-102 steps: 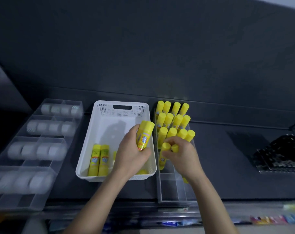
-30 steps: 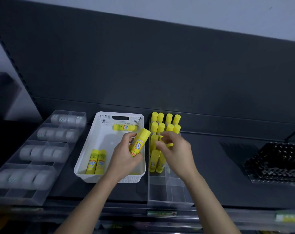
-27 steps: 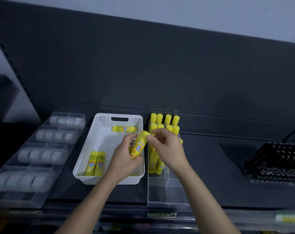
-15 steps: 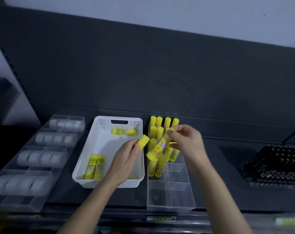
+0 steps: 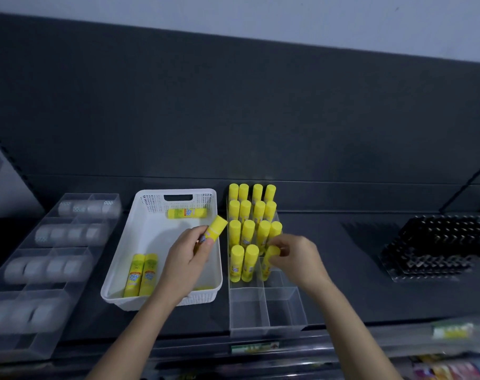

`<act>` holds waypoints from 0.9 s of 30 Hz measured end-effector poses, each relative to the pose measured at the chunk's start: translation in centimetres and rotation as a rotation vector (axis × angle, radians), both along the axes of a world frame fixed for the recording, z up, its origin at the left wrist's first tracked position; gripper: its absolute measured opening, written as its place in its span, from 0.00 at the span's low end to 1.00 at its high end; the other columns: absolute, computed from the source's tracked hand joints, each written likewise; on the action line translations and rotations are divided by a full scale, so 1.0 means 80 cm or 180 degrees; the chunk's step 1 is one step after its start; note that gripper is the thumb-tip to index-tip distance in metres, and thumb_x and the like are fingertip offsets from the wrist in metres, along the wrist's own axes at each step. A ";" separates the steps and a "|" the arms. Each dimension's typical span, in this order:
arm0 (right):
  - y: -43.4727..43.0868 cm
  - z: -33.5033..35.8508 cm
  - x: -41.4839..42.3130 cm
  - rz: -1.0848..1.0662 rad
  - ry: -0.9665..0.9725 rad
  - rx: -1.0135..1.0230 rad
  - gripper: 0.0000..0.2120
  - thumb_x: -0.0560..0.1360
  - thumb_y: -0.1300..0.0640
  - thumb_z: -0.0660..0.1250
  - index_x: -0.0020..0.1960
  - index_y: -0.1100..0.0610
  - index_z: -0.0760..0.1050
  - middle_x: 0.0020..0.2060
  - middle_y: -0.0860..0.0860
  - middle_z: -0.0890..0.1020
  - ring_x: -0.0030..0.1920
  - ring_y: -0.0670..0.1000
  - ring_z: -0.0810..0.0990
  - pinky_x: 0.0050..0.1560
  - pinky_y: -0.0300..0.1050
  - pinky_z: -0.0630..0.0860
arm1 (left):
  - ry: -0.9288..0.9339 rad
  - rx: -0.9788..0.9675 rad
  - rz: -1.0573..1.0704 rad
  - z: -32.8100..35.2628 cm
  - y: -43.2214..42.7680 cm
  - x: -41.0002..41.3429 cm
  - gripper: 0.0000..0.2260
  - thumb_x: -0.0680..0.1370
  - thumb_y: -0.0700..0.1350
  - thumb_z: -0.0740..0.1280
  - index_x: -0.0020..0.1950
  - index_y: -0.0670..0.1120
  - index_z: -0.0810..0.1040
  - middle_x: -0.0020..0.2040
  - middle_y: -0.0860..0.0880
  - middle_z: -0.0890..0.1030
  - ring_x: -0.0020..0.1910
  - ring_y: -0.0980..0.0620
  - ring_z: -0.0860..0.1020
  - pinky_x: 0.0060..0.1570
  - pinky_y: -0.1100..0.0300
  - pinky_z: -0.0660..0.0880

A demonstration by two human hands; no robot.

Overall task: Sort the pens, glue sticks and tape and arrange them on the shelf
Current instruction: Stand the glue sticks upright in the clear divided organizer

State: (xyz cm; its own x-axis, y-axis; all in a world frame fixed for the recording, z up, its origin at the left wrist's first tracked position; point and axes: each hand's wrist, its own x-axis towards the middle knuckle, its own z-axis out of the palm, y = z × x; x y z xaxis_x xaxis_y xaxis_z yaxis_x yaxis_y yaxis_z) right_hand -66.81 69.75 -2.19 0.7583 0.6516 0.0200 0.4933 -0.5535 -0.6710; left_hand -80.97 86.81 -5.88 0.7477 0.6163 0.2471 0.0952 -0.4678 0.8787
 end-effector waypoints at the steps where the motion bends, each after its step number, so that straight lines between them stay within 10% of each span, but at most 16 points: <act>1: 0.001 -0.003 -0.001 0.0034 0.0014 0.0005 0.15 0.67 0.66 0.70 0.53 0.55 0.81 0.41 0.48 0.82 0.40 0.44 0.80 0.34 0.25 0.70 | 0.0012 -0.0011 -0.0020 0.000 0.000 0.000 0.09 0.80 0.41 0.62 0.56 0.53 0.74 0.41 0.54 0.76 0.39 0.55 0.75 0.39 0.69 0.71; 14: 0.040 0.053 -0.028 0.0057 -0.0507 0.0525 0.13 0.72 0.61 0.70 0.57 0.56 0.79 0.47 0.48 0.81 0.49 0.47 0.79 0.51 0.40 0.75 | -0.0144 -0.0079 -0.0034 -0.004 0.004 -0.003 0.14 0.75 0.57 0.60 0.60 0.61 0.71 0.54 0.57 0.75 0.54 0.51 0.78 0.56 0.48 0.75; 22: 0.089 0.049 -0.057 0.0309 0.0059 0.0709 0.14 0.72 0.55 0.72 0.56 0.56 0.79 0.33 0.45 0.75 0.32 0.42 0.71 0.32 0.31 0.66 | -0.0286 0.0048 -0.0221 -0.001 0.001 -0.004 0.13 0.75 0.49 0.63 0.59 0.59 0.74 0.55 0.59 0.78 0.54 0.62 0.76 0.54 0.68 0.72; 27: 0.054 0.076 -0.039 0.0010 0.0290 0.1260 0.10 0.69 0.56 0.74 0.50 0.51 0.80 0.33 0.45 0.79 0.37 0.49 0.79 0.41 0.46 0.77 | -0.0391 0.0043 0.0015 0.001 -0.001 -0.006 0.14 0.75 0.54 0.65 0.59 0.54 0.77 0.53 0.60 0.80 0.52 0.64 0.77 0.51 0.73 0.71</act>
State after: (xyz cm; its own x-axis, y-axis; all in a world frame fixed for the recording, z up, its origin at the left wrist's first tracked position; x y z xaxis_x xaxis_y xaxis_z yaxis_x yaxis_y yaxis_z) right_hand -69.90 74.08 3.90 0.7665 0.6094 0.2028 0.4234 -0.2420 -0.8730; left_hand -81.48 86.72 -5.82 0.7083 0.6158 0.3451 -0.0106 -0.4794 0.8775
